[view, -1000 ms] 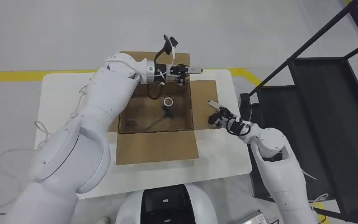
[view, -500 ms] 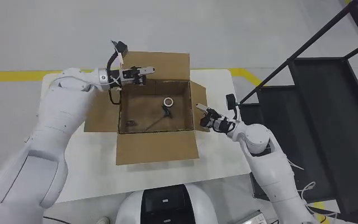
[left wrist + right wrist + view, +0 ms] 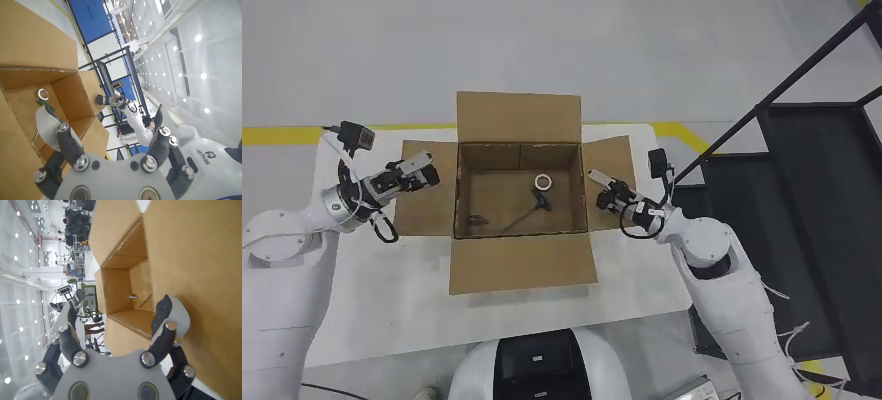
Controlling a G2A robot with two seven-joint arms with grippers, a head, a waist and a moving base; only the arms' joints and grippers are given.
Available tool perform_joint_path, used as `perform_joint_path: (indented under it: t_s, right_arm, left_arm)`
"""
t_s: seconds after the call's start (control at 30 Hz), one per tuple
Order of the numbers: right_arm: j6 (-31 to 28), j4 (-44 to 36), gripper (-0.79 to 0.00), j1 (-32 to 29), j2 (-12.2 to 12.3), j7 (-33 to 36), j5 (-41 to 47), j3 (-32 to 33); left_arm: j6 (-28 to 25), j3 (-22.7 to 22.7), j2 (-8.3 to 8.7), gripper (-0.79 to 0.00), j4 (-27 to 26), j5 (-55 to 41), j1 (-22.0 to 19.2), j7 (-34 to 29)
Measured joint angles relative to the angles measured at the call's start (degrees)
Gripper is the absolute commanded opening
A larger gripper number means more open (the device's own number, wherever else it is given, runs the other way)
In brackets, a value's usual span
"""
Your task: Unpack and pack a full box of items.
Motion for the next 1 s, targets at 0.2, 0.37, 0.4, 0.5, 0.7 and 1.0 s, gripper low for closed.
perform_joint_path:
  t_s: [0.2, 0.37, 0.4, 0.5, 0.7, 1.0]
  right_arm:
    - [-0.8, -2.7, 0.000, 3.9, -0.4, 3.9, -3.8, -7.1]
    - [1.4, 1.6, 0.000, 10.7, -1.4, 5.7, -12.4, -17.2]
    - [1.8, 2.6, 0.000, 11.8, -1.6, 5.7, -13.9, -19.0]
    - [3.2, 5.3, 0.000, 15.3, -2.4, 5.2, -18.2, -23.8]
    - [5.4, 7.6, 0.000, 19.3, -3.5, 1.7, -25.0, -28.8]
    - [5.5, 7.7, 0.000, 19.5, -3.5, 1.5, -25.2, -29.0]
  left_arm:
    - [-1.0, -5.4, 0.43, 0.000, -3.1, -0.7, 8.2, 6.5]
    - [-4.1, -8.2, 0.17, 0.000, -3.5, -1.7, 13.1, 14.5]
    - [-5.2, -8.4, 0.03, 0.000, -3.6, -2.6, 14.1, 16.1]
    - [-8.0, -8.5, -0.37, 0.000, -4.0, -4.5, 16.6, 19.9]
    - [-8.6, -8.6, -0.47, 0.000, -4.0, -4.9, 16.9, 21.0]
    - [-8.6, -8.6, -0.47, 0.000, -4.0, -4.9, 16.9, 21.0]
